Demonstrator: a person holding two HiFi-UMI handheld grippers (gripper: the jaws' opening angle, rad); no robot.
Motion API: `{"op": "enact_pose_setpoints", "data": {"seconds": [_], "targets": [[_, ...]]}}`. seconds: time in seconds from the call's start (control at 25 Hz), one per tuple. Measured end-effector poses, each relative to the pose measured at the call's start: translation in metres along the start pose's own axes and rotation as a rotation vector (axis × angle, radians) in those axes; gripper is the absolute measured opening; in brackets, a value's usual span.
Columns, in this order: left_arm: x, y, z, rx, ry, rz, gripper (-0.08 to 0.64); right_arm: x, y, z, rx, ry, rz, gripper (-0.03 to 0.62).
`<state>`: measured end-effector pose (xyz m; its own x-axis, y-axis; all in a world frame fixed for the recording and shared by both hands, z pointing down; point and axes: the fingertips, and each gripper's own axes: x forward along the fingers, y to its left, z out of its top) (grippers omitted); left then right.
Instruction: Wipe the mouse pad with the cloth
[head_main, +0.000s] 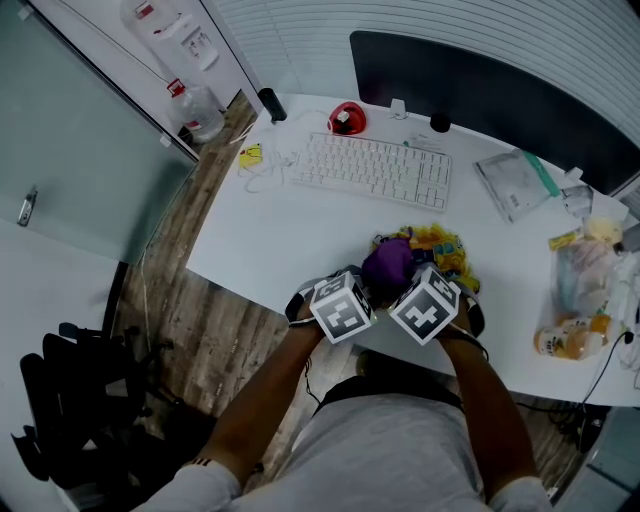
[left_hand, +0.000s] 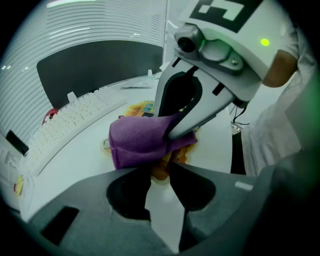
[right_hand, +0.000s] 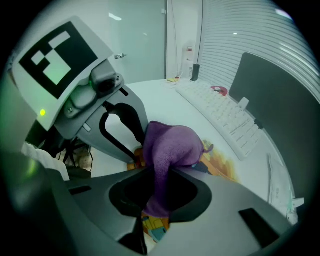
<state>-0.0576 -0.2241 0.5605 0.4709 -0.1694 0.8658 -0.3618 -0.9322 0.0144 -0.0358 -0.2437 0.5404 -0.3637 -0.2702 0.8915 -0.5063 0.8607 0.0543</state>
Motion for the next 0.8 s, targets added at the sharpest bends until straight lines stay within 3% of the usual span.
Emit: {"op": "enact_pose_setpoints", "data": {"seconds": [0.52, 0.8], "targets": [[0.008, -0.001, -0.006, -0.024, 0.009, -0.014, 0.129, -0.028, -0.065, -0.101, 0.172, 0.025, -0.111, 0.071], [0.009, 0.0, -0.006, -0.028, 0.01, -0.005, 0.129, -0.056, -0.079, -0.133, 0.269, 0.061, -0.143, 0.071]]}}
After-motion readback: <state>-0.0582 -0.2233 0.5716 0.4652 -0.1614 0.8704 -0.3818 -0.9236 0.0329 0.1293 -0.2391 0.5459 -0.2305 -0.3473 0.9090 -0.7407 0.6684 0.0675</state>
